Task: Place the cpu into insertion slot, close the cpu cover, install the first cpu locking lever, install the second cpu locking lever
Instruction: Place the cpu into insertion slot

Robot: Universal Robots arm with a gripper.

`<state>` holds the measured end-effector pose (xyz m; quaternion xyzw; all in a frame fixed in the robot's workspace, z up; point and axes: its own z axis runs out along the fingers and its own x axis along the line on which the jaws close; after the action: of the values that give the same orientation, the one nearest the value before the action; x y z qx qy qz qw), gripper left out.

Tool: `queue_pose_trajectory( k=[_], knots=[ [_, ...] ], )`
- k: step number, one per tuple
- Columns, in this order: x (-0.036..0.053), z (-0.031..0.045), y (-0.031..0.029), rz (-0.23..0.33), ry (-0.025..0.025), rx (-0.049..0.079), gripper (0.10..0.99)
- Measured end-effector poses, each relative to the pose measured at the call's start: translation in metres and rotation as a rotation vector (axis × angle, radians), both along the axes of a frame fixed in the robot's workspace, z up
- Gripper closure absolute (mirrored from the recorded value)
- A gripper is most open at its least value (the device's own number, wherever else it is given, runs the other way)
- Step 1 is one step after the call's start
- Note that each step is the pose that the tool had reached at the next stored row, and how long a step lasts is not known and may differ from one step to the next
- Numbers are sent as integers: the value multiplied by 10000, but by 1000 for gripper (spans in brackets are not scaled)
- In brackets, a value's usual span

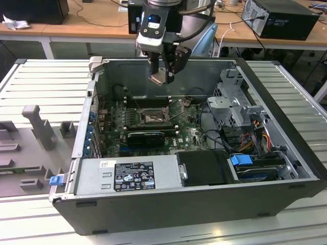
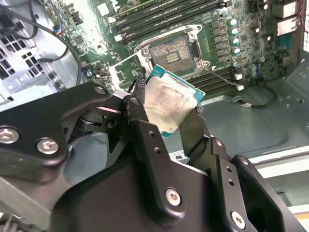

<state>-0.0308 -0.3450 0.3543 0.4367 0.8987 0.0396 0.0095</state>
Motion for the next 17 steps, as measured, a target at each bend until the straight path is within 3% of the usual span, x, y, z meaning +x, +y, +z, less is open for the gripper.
queue_pose_trajectory(
  k=[17],
  knots=[
    [0, -9, 0, -1796, 1, -7, 557]
  ],
)
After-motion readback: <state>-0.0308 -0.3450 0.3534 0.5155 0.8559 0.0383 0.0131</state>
